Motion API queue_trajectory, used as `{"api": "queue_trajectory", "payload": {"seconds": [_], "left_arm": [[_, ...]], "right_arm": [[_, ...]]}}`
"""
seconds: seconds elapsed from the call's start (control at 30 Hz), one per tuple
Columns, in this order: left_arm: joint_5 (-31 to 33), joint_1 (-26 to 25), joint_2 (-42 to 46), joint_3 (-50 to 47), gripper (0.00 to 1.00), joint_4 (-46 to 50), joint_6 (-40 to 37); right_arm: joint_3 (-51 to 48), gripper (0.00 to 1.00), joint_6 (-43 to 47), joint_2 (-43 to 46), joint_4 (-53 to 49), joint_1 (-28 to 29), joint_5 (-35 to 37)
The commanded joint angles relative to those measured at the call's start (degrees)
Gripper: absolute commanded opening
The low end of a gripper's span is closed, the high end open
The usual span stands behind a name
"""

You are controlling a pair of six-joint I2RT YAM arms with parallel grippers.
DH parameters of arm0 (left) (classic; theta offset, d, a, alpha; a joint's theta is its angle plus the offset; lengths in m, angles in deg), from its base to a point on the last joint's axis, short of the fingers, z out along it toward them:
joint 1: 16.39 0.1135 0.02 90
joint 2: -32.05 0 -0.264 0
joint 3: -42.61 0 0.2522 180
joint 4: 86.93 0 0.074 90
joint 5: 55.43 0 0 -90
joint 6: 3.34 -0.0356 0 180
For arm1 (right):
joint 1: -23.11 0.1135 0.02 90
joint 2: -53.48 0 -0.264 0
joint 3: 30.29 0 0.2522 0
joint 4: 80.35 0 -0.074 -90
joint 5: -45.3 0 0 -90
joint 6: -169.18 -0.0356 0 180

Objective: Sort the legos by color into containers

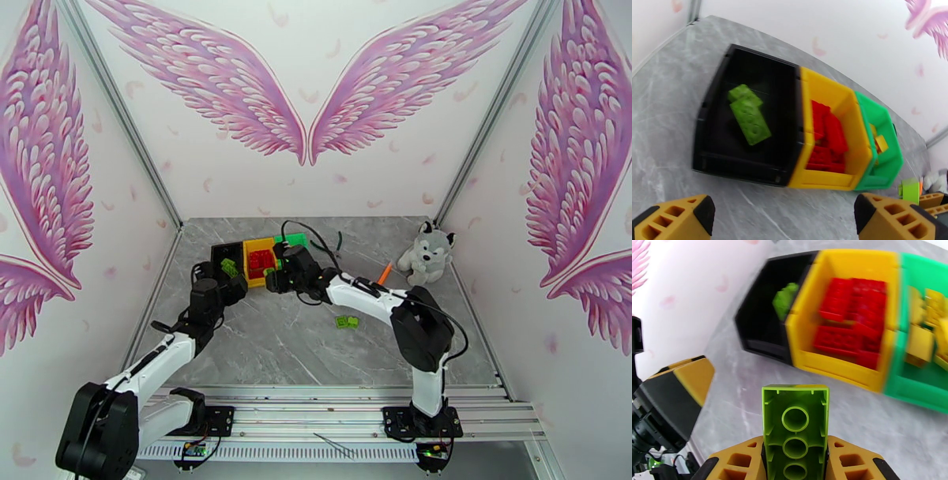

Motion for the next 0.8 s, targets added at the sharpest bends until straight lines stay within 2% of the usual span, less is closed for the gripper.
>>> {"api": "queue_trajectory", "payload": {"seconds": [0.0, 0.17, 0.3, 0.43, 0.47, 0.53, 0.63, 0.77], "left_arm": [[-2.47, 4.44, 2.66, -2.32, 0.99, -0.67, 3.66], [-7.49, 12.4, 3.0, -5.76, 0.99, -6.1, 8.47], [-11.02, 16.55, 2.92, -7.46, 0.99, -8.69, 10.8], [-12.39, 18.5, 4.24, -8.93, 0.99, -9.03, 11.46], [-12.62, 18.74, 4.58, -9.09, 0.99, -8.94, 11.38], [-13.21, 18.94, 5.34, -9.27, 0.99, -8.39, 11.03], [-14.13, 18.93, 6.22, -9.19, 0.99, -7.71, 10.19], [-15.35, 18.08, 6.65, -8.91, 0.99, -7.47, 9.01]], "right_arm": [[6.59, 0.22, -0.81, -5.46, 3.39, 0.43, -8.23], [18.29, 0.22, -6.77, -15.92, 10.18, 0.37, -18.68], [29.19, 0.23, -9.59, -23.62, 10.47, 0.2, -18.58], [41.34, 0.27, -10.6, -31.14, 6.37, -0.47, -15.16], [43.35, 0.31, -10.79, -32.74, 5.47, -0.75, -14.7], [49.45, 0.48, -10.95, -36.16, 3.15, -1.14, -13.94], [54.31, 0.65, -10.63, -38.17, 1.14, -1.62, -13.88], [52.36, 0.68, -8.81, -35.48, 1.19, -1.77, -14.28]]}}
